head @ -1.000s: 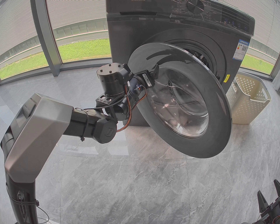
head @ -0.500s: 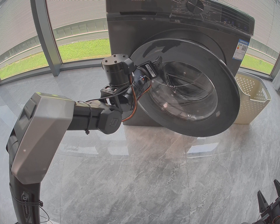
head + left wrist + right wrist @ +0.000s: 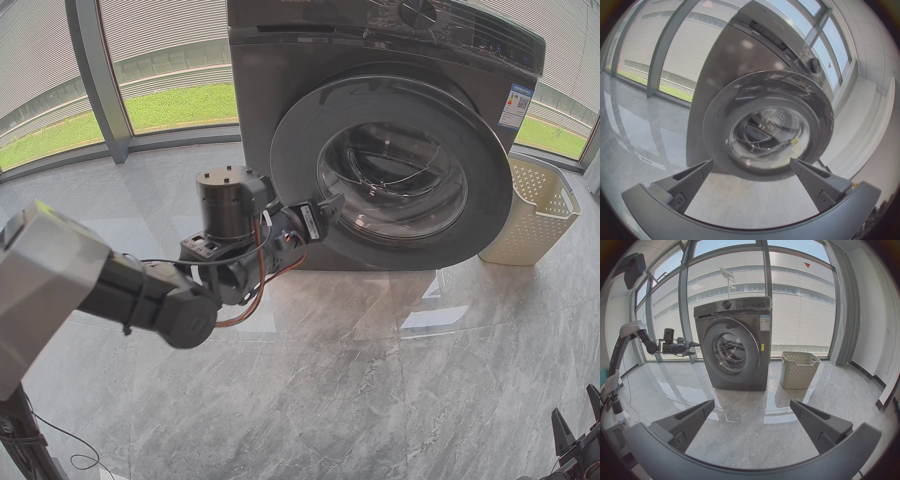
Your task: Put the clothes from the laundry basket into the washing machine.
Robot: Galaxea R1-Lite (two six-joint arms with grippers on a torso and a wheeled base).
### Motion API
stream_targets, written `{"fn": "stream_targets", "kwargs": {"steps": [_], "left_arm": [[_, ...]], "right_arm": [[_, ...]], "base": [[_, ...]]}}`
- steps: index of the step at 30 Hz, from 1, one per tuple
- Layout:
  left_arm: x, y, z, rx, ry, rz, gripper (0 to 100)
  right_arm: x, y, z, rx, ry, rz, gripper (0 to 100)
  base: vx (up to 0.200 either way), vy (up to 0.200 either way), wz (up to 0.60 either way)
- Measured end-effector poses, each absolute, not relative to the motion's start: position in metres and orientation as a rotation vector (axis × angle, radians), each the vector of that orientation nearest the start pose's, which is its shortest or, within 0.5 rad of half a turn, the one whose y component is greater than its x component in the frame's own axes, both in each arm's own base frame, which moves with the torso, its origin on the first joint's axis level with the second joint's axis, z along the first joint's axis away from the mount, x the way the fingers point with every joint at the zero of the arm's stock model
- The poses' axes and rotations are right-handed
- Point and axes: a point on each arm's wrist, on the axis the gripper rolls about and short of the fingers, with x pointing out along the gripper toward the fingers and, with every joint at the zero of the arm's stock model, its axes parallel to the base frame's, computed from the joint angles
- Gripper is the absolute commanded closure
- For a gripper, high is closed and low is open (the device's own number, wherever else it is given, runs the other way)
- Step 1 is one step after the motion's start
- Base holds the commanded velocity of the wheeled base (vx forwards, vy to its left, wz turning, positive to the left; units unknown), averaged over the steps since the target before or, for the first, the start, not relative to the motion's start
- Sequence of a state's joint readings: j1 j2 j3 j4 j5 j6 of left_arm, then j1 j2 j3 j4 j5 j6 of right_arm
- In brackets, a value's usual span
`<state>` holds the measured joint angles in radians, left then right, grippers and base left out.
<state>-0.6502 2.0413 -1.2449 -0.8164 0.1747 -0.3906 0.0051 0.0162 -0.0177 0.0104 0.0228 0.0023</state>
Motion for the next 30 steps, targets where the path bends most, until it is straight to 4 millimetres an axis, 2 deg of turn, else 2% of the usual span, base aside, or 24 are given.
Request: {"fn": "stream_targets", "kwargs": {"steps": [9,16,24,30], "left_arm": [[0.248,-0.195,0.190,-0.238,0.160,-0.521,0],[0.177,-0.137,0.178,-0.121,0.182,-0.538,0],[0.108,-0.065,0.166,-0.071,0.129,-0.460,0],[0.064,-0.027,0.148,-0.055,0.102,-0.348,0]], "right_arm": [[-0.023,0.000,0.080,0.003,0.009,0.028,0],[-0.023,0.000,0.080,0.003,0.009,0.028,0],[-0.023,0.000,0.080,0.002,0.009,0.028,0],[-0.023,0.000,0.080,0.003,0.009,0.028,0]], "base": [[0.000,0.000,0.00],[0.000,0.000,0.00],[0.000,0.000,0.00],[0.000,0.000,0.00]]}}
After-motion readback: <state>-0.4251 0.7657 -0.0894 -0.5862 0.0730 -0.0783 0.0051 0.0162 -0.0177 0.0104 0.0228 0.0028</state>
